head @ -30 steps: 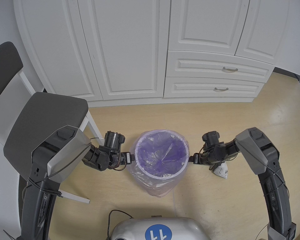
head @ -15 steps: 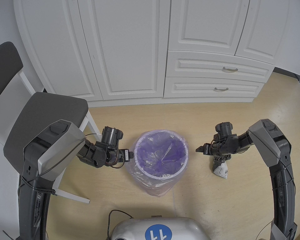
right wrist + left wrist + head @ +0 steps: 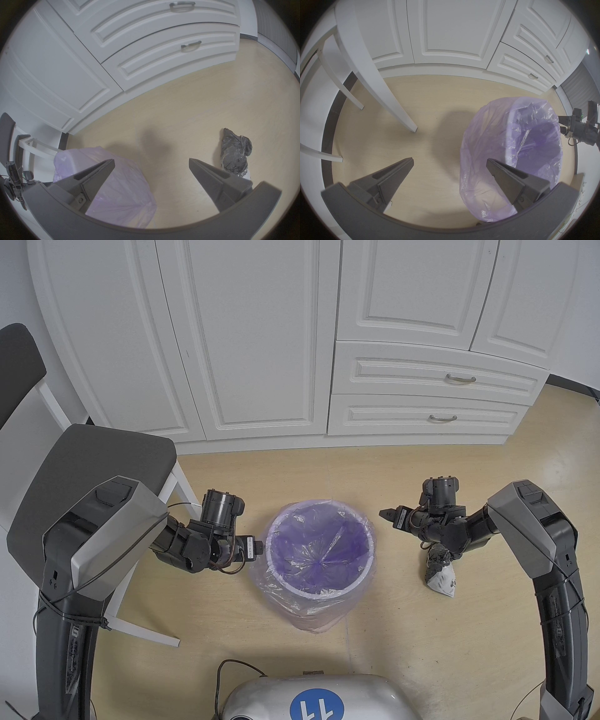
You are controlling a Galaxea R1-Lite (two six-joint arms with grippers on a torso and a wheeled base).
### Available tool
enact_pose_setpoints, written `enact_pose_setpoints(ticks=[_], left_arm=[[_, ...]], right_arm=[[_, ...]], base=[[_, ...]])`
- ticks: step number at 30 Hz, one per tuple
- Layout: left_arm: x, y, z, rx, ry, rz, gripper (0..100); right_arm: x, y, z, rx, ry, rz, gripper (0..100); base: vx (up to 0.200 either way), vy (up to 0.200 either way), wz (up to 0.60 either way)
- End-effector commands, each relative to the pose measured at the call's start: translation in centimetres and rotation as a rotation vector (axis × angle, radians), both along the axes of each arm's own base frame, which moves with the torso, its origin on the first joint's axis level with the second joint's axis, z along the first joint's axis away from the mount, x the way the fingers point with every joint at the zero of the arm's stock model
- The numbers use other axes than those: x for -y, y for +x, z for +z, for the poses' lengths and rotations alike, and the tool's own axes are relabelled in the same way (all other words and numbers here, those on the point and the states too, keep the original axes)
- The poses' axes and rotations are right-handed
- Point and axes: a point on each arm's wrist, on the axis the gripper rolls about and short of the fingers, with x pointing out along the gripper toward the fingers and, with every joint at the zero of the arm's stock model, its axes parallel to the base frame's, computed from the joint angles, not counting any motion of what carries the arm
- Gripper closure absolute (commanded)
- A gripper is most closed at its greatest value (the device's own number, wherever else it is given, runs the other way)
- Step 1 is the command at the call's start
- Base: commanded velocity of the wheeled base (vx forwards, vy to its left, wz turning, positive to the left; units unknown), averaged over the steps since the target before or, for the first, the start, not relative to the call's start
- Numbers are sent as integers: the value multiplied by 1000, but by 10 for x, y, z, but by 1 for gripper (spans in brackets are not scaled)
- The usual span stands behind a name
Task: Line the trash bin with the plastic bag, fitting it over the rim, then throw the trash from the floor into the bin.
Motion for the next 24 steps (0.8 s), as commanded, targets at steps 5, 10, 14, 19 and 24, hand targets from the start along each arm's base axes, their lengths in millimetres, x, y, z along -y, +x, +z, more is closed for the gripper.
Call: enact_pose_setpoints(ticks=[5, 10, 14, 19, 24], left_arm=[[-1, 0, -1, -3, 7, -2, 0], [-1, 0, -1, -3, 7, -2, 0], [-1, -2, -3, -10, 12, -4, 0], [-1, -2, -3, -10, 20, -11, 0], [-1, -2, -3, -9, 20, -11, 0]], right_arm=[[-17, -11, 2, 115, 30, 41, 0], [-22, -20, 5, 150, 37, 66, 0], [-33, -25, -3, 130, 29, 93, 0], [-32, -22, -11, 120, 24, 91, 0], [-29, -20, -16, 112, 20, 84, 0]], base=[[0, 0, 0], [0, 0, 0], [0, 0, 0], [0, 0, 0], [0, 0, 0]])
